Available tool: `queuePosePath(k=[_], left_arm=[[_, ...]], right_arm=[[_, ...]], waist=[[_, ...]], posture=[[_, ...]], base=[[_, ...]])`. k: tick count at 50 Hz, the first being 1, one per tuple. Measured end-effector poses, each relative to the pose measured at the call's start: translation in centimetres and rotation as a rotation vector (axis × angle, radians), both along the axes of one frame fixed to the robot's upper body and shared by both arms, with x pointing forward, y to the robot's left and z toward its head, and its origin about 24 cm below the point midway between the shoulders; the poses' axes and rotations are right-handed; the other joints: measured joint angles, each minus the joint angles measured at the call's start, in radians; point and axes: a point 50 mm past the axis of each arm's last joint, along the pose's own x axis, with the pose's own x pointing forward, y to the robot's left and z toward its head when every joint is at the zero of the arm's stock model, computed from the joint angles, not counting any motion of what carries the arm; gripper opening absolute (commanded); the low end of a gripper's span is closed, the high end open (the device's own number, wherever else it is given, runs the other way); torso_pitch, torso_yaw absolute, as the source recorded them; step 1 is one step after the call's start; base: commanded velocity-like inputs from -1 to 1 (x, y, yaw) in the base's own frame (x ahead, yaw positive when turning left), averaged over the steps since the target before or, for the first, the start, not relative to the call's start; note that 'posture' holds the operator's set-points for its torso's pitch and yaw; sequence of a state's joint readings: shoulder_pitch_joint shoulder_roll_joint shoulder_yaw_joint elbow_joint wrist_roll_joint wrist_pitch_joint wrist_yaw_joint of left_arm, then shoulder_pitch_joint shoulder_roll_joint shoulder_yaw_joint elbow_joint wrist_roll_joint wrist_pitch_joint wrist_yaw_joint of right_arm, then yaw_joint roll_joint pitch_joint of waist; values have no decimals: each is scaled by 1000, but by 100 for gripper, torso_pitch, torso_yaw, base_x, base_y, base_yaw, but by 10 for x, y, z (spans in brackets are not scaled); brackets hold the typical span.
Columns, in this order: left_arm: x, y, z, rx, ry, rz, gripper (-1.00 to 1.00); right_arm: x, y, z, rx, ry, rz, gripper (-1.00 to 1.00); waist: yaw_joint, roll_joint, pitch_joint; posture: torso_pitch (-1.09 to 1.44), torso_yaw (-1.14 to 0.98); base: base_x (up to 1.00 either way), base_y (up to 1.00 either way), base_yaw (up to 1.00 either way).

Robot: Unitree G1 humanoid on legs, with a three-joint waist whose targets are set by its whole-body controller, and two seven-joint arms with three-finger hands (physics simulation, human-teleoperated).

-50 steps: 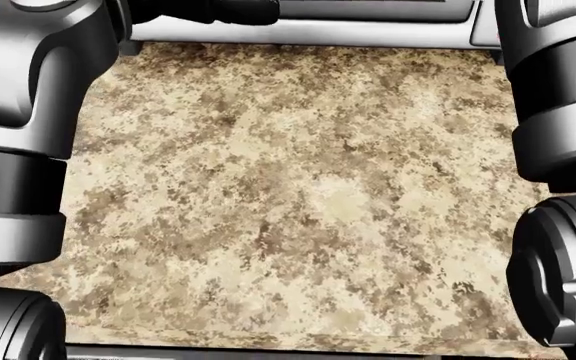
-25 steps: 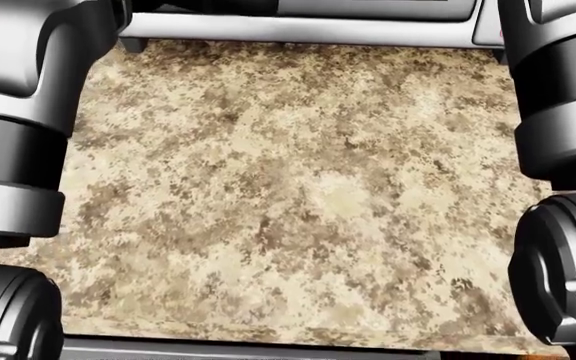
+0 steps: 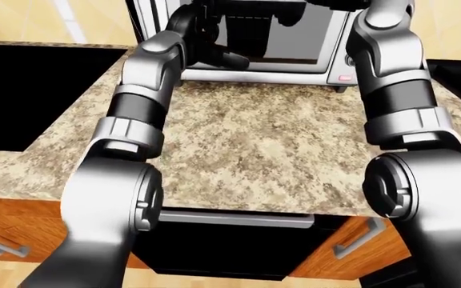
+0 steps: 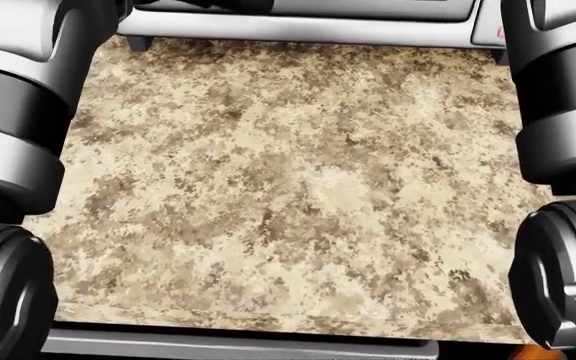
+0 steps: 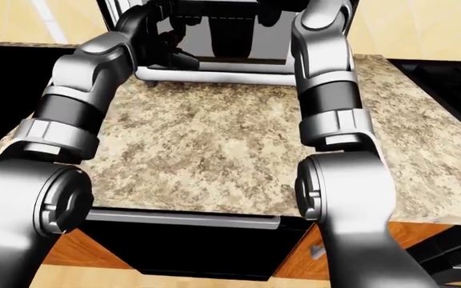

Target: Close the toaster oven door.

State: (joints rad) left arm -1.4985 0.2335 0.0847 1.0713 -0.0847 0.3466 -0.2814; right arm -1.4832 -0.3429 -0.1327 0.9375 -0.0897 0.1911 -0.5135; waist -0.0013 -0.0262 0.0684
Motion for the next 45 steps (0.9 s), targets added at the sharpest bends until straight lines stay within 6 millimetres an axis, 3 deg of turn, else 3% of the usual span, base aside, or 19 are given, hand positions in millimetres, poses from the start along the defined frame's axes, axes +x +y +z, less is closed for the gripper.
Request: queuePosePath(k=[14,45], left_arm=[[2,1,6,15,20,3,100],[4,7,8,69,19,14,100]], right_arm=[[5,-10,-23,52,72,-29,100],[1,-13,-10,42,37,-42,100]], waist=[[-1,0,0],[-7,-6,0]], posture=[[0,0],[0,0]], base=[[0,0,0],[0,0,0]])
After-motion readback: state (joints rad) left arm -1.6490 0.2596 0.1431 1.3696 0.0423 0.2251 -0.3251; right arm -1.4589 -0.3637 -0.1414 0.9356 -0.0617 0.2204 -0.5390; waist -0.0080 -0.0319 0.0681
